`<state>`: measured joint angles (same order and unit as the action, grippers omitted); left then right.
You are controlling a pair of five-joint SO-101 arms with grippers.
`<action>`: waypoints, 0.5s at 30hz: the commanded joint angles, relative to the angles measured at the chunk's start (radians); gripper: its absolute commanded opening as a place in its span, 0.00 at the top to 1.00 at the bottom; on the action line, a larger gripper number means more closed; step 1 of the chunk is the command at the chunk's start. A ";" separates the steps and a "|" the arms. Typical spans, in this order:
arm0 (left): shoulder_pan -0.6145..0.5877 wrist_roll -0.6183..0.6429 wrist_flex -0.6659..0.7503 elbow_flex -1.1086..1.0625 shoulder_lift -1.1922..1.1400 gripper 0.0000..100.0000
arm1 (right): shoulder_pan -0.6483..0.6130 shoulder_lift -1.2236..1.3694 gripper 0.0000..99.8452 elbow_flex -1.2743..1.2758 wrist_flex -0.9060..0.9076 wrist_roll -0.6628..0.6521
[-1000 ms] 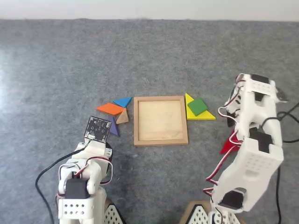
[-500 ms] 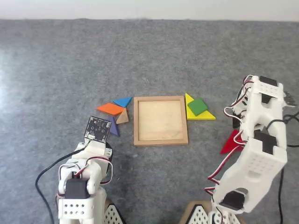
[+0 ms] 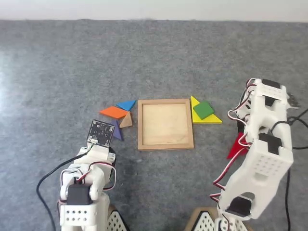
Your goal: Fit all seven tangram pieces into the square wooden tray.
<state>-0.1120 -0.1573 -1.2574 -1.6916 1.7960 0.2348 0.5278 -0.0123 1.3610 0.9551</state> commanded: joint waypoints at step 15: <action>-0.002 -0.003 -0.006 0.008 0.023 0.92 | -0.148 -0.058 0.70 -0.107 -0.079 -0.347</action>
<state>-0.1120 -0.1573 -1.2574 -1.6916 1.7960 0.1749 0.5063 -0.0138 1.3027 0.7327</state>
